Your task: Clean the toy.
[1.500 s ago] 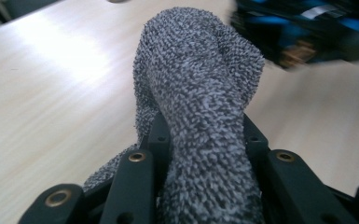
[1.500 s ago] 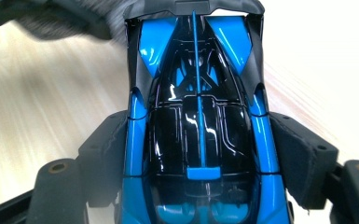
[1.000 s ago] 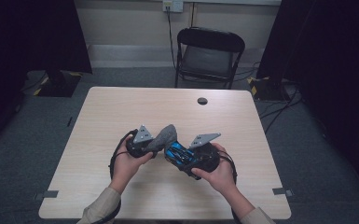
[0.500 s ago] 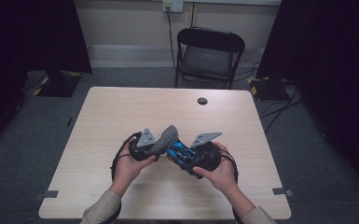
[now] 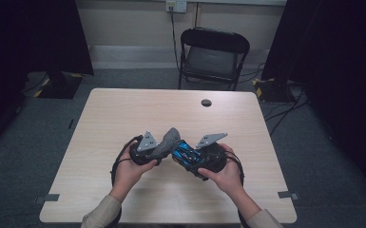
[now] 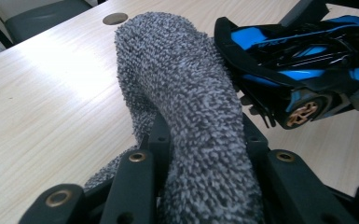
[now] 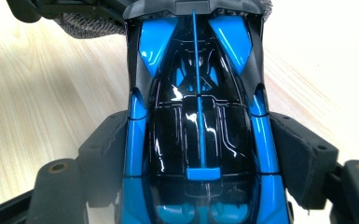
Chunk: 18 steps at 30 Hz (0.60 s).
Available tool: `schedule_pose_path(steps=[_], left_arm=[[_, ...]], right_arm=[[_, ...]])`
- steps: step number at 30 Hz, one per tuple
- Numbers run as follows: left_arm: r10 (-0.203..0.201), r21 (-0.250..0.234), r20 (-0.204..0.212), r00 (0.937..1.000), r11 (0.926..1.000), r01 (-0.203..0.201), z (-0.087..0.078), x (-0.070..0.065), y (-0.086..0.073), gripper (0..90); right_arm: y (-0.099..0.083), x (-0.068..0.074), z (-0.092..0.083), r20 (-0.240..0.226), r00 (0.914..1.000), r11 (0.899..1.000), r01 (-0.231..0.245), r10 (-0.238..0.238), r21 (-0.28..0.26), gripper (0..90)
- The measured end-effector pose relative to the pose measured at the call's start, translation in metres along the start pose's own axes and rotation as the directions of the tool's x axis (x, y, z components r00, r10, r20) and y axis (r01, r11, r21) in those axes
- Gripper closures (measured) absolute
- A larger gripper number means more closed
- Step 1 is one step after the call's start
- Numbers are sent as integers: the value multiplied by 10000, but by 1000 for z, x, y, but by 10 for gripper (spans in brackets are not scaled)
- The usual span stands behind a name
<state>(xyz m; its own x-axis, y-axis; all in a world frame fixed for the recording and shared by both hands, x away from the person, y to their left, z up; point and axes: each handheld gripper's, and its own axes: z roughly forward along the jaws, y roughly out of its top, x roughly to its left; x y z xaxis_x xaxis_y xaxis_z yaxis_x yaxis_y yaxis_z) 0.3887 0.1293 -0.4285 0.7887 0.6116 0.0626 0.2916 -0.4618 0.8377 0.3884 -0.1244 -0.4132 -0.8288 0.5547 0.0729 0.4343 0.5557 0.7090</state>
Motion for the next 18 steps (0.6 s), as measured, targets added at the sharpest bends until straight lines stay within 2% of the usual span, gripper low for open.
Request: schedule_pose_path(steps=[7, 18], left_arm=[[64, -41, 6, 10000, 10000, -64, -5, -2, 1, 665], [-61, -191, 104, 9999, 9998, 63, -13, -2, -4, 667]], right_arm=[[-1, -2, 0, 74, 9999, 9999, -107, 107, 32, 262], [-4, -11, -4, 316, 9987, 9992, -392, 389, 72, 262]])
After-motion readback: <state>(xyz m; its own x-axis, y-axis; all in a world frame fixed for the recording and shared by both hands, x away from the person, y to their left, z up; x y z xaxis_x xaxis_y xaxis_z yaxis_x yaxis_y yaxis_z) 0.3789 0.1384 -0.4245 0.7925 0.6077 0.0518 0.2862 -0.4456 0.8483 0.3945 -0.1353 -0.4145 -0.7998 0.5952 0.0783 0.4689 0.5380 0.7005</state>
